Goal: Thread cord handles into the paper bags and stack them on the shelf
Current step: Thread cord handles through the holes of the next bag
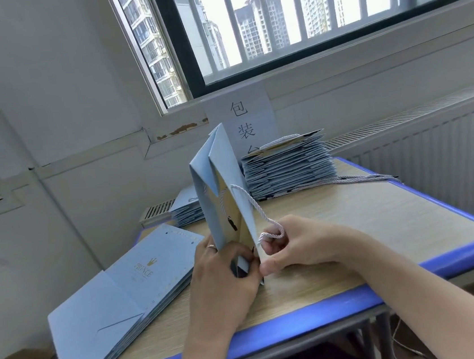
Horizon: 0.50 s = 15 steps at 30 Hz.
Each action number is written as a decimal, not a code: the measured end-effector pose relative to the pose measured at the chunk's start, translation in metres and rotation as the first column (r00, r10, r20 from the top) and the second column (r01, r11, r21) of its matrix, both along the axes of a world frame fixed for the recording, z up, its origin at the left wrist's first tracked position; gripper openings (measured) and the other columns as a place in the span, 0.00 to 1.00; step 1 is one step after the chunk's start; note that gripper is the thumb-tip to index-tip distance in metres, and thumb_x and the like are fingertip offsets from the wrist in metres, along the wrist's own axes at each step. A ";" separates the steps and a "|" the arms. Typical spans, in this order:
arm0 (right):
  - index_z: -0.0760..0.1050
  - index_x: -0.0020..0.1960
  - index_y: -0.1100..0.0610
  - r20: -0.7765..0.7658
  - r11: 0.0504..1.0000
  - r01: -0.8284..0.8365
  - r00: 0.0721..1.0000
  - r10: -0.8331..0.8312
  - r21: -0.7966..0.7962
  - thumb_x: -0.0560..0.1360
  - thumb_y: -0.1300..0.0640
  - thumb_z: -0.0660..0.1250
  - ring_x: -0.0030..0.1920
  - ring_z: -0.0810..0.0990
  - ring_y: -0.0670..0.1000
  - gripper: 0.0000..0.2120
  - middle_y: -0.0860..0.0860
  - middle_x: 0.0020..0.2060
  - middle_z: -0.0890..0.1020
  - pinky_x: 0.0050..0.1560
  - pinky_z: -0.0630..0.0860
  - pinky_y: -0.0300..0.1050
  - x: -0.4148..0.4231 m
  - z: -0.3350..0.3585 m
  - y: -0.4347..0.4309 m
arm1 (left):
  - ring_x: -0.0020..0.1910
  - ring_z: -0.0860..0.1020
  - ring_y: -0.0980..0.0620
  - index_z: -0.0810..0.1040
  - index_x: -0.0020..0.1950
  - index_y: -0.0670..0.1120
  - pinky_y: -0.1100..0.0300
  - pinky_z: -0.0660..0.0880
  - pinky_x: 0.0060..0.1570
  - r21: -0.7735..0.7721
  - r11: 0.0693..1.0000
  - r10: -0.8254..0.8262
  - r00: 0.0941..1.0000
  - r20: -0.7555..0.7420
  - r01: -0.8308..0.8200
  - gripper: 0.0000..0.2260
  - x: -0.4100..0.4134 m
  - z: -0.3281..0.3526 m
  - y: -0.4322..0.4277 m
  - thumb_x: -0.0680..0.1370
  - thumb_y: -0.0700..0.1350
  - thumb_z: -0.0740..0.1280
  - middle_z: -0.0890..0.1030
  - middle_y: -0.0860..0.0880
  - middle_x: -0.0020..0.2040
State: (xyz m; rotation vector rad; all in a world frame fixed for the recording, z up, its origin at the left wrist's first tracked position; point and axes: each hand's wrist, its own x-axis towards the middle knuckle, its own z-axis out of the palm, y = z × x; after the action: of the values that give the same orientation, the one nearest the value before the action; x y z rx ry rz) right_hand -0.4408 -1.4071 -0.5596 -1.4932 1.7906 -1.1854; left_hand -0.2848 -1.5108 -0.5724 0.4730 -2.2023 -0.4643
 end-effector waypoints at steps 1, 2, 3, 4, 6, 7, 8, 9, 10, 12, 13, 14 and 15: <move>0.71 0.35 0.51 -0.017 1.000 0.003 1.000 -0.003 0.000 0.67 0.53 0.79 0.33 0.67 0.48 0.16 0.47 0.29 0.71 0.36 0.64 0.45 0.000 0.001 0.000 | 0.52 0.74 0.52 0.79 0.43 0.54 0.69 0.69 0.44 0.001 1.000 0.012 1.000 -0.008 -0.012 0.10 0.000 0.000 0.000 0.66 0.46 0.77 0.71 0.63 0.46; 0.71 0.36 0.51 -0.022 1.000 0.021 1.000 -0.021 -0.001 0.67 0.53 0.80 0.33 0.68 0.48 0.16 0.48 0.30 0.71 0.35 0.65 0.44 -0.001 0.001 0.000 | 0.51 0.74 0.53 0.78 0.47 0.55 0.71 0.67 0.44 0.006 1.000 0.012 1.000 -0.011 -0.012 0.13 0.001 0.001 0.001 0.67 0.46 0.77 0.72 0.62 0.46; 0.71 0.38 0.52 -0.017 0.999 0.047 0.999 -0.047 -0.003 0.66 0.53 0.81 0.33 0.69 0.48 0.17 0.48 0.31 0.73 0.36 0.66 0.43 -0.001 0.001 0.001 | 0.51 0.73 0.55 0.77 0.49 0.56 0.72 0.67 0.44 0.014 1.000 0.001 1.000 -0.010 -0.001 0.14 0.001 0.002 0.001 0.67 0.46 0.76 0.73 0.61 0.46; 0.71 0.41 0.52 -0.010 0.997 0.071 0.997 -0.071 -0.007 0.65 0.51 0.82 0.33 0.71 0.47 0.19 0.47 0.31 0.74 0.36 0.68 0.43 -0.002 0.000 0.000 | 0.51 0.74 0.55 0.78 0.50 0.57 0.71 0.68 0.45 0.019 1.000 -0.016 1.000 -0.010 0.016 0.14 0.001 0.002 0.001 0.68 0.46 0.76 0.74 0.60 0.47; 0.70 0.44 0.52 -0.021 0.995 0.104 0.994 -0.104 -0.005 0.62 0.49 0.83 0.33 0.73 0.46 0.23 0.47 0.32 0.76 0.36 0.70 0.45 -0.003 0.000 -0.001 | 0.50 0.75 0.55 0.80 0.47 0.58 0.71 0.70 0.45 0.029 0.999 -0.043 0.999 -0.019 0.044 0.12 0.002 0.002 0.000 0.68 0.44 0.75 0.75 0.58 0.47; 0.70 0.44 0.52 -0.033 0.993 0.119 0.992 -0.120 -0.006 0.62 0.49 0.83 0.32 0.73 0.46 0.24 0.46 0.31 0.76 0.36 0.70 0.45 -0.003 0.000 -0.002 | 0.49 0.76 0.56 0.81 0.46 0.57 0.72 0.69 0.46 0.029 0.998 -0.055 0.998 -0.027 0.055 0.11 0.003 0.001 0.000 0.68 0.44 0.75 0.76 0.58 0.46; 0.70 0.44 0.52 -0.040 0.990 0.139 0.989 -0.139 -0.012 0.62 0.49 0.83 0.32 0.72 0.46 0.24 0.46 0.31 0.75 0.36 0.69 0.45 -0.004 0.000 -0.003 | 0.49 0.76 0.56 0.81 0.45 0.56 0.73 0.68 0.46 0.023 0.997 -0.070 0.997 -0.032 0.071 0.09 0.003 0.001 0.000 0.69 0.44 0.74 0.76 0.59 0.45; 0.69 0.43 0.52 -0.044 0.987 0.163 0.986 -0.164 -0.014 0.62 0.50 0.83 0.32 0.71 0.46 0.23 0.45 0.30 0.75 0.36 0.69 0.44 -0.003 0.001 -0.003 | 0.49 0.75 0.57 0.81 0.44 0.56 0.73 0.68 0.46 0.023 0.996 -0.089 0.995 -0.033 0.090 0.05 0.004 0.001 0.000 0.70 0.46 0.72 0.77 0.60 0.44; 0.69 0.43 0.52 -0.046 0.983 0.185 0.982 -0.185 -0.013 0.63 0.50 0.83 0.31 0.70 0.46 0.23 0.45 0.30 0.74 0.34 0.68 0.43 -0.002 0.002 -0.003 | 0.49 0.75 0.58 0.82 0.44 0.55 0.73 0.67 0.46 0.034 0.994 -0.102 0.994 -0.032 0.103 0.04 0.005 0.001 0.001 0.72 0.49 0.69 0.78 0.59 0.44; 0.69 0.44 0.52 -0.061 0.979 0.205 0.977 -0.204 0.000 0.62 0.49 0.83 0.31 0.71 0.46 0.24 0.45 0.30 0.74 0.33 0.69 0.42 0.000 0.003 -0.003 | 0.48 0.75 0.59 0.83 0.43 0.55 0.72 0.68 0.44 0.080 0.993 -0.090 0.995 -0.037 0.092 0.05 0.004 0.001 0.002 0.74 0.49 0.67 0.78 0.56 0.43; 0.69 0.44 0.52 -0.063 0.979 0.204 0.977 -0.203 0.005 0.62 0.49 0.83 0.31 0.71 0.47 0.24 0.45 0.31 0.74 0.33 0.69 0.43 0.000 0.003 -0.002 | 0.47 0.75 0.60 0.83 0.43 0.56 0.72 0.68 0.44 0.103 0.992 -0.075 0.996 -0.044 0.079 0.04 0.003 0.002 0.001 0.74 0.48 0.69 0.77 0.56 0.43; 0.69 0.43 0.53 -0.058 0.979 0.203 0.978 -0.202 0.009 0.62 0.49 0.83 0.31 0.71 0.48 0.24 0.46 0.31 0.74 0.34 0.69 0.44 -0.001 0.003 -0.002 | 0.46 0.75 0.61 0.83 0.42 0.57 0.73 0.68 0.43 0.119 0.991 -0.062 0.997 -0.053 0.068 0.05 0.003 0.001 0.001 0.74 0.46 0.71 0.76 0.57 0.44; 0.68 0.42 0.53 -0.052 0.977 0.211 0.976 -0.210 0.014 0.63 0.48 0.83 0.31 0.69 0.48 0.24 0.47 0.31 0.72 0.34 0.67 0.44 -0.001 0.003 0.000 | 0.47 0.76 0.61 0.83 0.41 0.58 0.73 0.68 0.44 0.132 0.989 -0.057 0.997 -0.061 0.064 0.07 0.002 0.001 0.000 0.73 0.45 0.72 0.76 0.58 0.45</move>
State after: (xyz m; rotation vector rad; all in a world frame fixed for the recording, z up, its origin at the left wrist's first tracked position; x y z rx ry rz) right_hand -0.4419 -1.4074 -0.5564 -1.3595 2.0287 -1.2359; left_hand -0.2824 -1.5105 -0.5712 0.4593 -2.1436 -0.6540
